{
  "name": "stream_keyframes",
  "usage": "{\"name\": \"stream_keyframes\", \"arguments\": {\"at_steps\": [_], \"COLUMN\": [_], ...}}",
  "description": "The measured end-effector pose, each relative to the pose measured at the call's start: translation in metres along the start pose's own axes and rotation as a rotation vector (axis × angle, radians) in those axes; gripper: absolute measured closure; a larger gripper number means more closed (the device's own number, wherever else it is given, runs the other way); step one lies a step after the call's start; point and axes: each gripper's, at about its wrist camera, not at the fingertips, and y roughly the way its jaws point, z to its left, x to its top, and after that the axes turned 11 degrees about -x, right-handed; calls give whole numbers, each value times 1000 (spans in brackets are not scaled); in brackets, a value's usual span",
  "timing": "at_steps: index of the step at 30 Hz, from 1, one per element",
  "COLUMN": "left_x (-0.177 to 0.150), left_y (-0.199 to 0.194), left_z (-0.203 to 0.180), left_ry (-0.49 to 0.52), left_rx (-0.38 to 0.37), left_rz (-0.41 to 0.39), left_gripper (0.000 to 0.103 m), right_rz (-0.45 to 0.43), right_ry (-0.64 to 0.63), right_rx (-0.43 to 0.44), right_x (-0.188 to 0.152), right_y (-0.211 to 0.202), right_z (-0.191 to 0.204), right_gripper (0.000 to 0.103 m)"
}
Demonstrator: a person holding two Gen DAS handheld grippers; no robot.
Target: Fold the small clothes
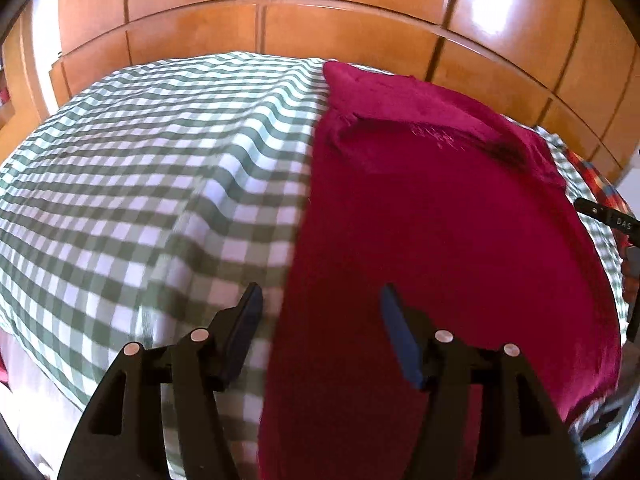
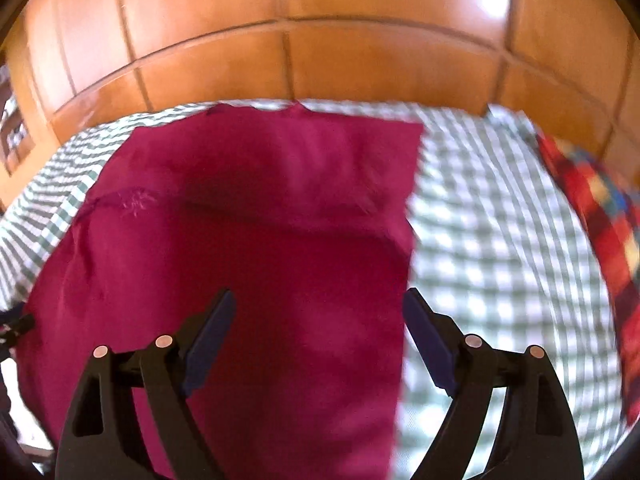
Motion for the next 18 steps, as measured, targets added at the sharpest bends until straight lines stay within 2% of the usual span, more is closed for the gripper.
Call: {"name": "stream_keyframes", "arguments": {"at_steps": [2,5,9,11,14,16,18], "left_x": [-7,-18,-26,-33,-44,-51,-57], "left_y": [-4,-13,-25,-32,-40,-43,-44], "left_z": [-1,1,7,12,15,17,21], "left_ry": [17,20,16,-9,-23,-32,-58], "left_rx": [-5,-19,-6,-19,-21,-18,-30], "left_rz": [2,3,8,20,39,53,65], "left_gripper": [42,42,42,42,42,42,44], "right_rz": [57,131,212,230,241,239,237], "right_ry": [35,68,46,38,24,30,28], "right_rx": [33,84,139,162,178,175,160], "right_x": [-20,-50,-97,-115,-135,-141,-141], "right_y": [-7,-17,-38,-47,-58,-61,-60], "right_z": [-21,-36,-29,-22,-12,-7,-5], "right_gripper": [20,30,50,57,60,62,70]}}
